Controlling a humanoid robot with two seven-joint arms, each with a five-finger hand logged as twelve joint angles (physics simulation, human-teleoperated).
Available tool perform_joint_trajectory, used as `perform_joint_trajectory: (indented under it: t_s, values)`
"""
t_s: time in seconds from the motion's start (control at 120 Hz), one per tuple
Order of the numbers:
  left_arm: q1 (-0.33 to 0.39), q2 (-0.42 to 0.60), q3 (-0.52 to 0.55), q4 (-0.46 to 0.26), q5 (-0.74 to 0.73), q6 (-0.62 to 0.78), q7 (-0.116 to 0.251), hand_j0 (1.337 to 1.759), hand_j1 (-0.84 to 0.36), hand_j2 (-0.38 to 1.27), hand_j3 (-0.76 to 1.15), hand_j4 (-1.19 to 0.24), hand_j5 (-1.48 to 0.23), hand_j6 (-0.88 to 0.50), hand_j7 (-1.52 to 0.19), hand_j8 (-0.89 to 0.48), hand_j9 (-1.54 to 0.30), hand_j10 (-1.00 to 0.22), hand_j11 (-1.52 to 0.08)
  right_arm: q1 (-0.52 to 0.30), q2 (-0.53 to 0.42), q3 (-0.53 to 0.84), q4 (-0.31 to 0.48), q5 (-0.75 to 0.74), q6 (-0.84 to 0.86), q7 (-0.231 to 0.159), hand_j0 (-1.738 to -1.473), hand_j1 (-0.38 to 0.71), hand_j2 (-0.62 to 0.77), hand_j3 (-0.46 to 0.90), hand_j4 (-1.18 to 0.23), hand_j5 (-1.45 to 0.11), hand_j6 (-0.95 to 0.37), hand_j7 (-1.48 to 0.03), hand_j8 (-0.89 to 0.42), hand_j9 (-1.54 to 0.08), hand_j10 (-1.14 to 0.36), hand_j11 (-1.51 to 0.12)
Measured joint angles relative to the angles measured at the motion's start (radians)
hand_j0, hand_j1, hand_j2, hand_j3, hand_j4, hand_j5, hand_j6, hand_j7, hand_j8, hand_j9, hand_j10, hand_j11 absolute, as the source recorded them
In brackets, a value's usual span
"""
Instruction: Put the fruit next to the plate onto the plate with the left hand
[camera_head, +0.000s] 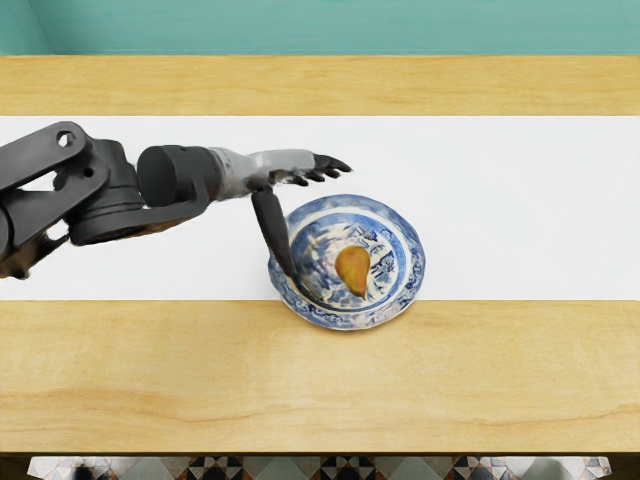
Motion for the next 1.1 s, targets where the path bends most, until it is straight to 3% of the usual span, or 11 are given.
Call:
perform_joint_trajectory:
  t_s: [0.183,0.358,0.783,1.1]
  values:
    - [0.018,0.134,-0.082,0.027,-0.328,-0.215,0.000,1.658,0.31,0.02,0.00,-0.03,-0.04,-0.03,-0.04,-0.03,-0.04,-0.04,-0.04,0.000,0.000,0.000,0.000,0.000,0.000,0.000,-1.658,-0.32,0.00,0.00,-0.02,-0.03,-0.02,-0.03,-0.02,-0.03,-0.02,-0.03]
    - [0.090,0.182,-0.098,0.090,-0.502,-0.301,0.000,1.658,0.33,0.01,0.00,-0.02,-0.03,-0.02,-0.02,-0.02,-0.02,-0.02,-0.02,0.000,0.000,0.000,0.000,0.000,0.000,0.000,-1.658,-0.32,0.00,0.00,-0.02,-0.03,-0.02,-0.03,-0.02,-0.03,-0.02,-0.03]
    - [0.179,0.410,-0.102,0.243,-0.796,-0.321,0.000,1.658,0.34,0.00,0.00,-0.01,-0.01,-0.01,-0.01,-0.01,-0.01,-0.01,-0.01,0.000,0.000,0.000,0.000,0.000,0.000,0.000,-1.658,-0.32,0.00,0.00,-0.02,-0.03,-0.02,-0.03,-0.02,-0.03,-0.02,-0.03]
    - [0.182,0.507,-0.102,0.328,-0.840,-0.322,0.000,1.658,0.34,0.00,0.00,-0.01,-0.01,-0.01,-0.01,-0.01,-0.01,-0.01,-0.01,0.000,0.000,0.000,0.000,0.000,-0.001,0.000,-1.658,-0.32,0.00,0.00,-0.02,-0.03,-0.02,-0.03,-0.02,-0.03,-0.02,-0.03]
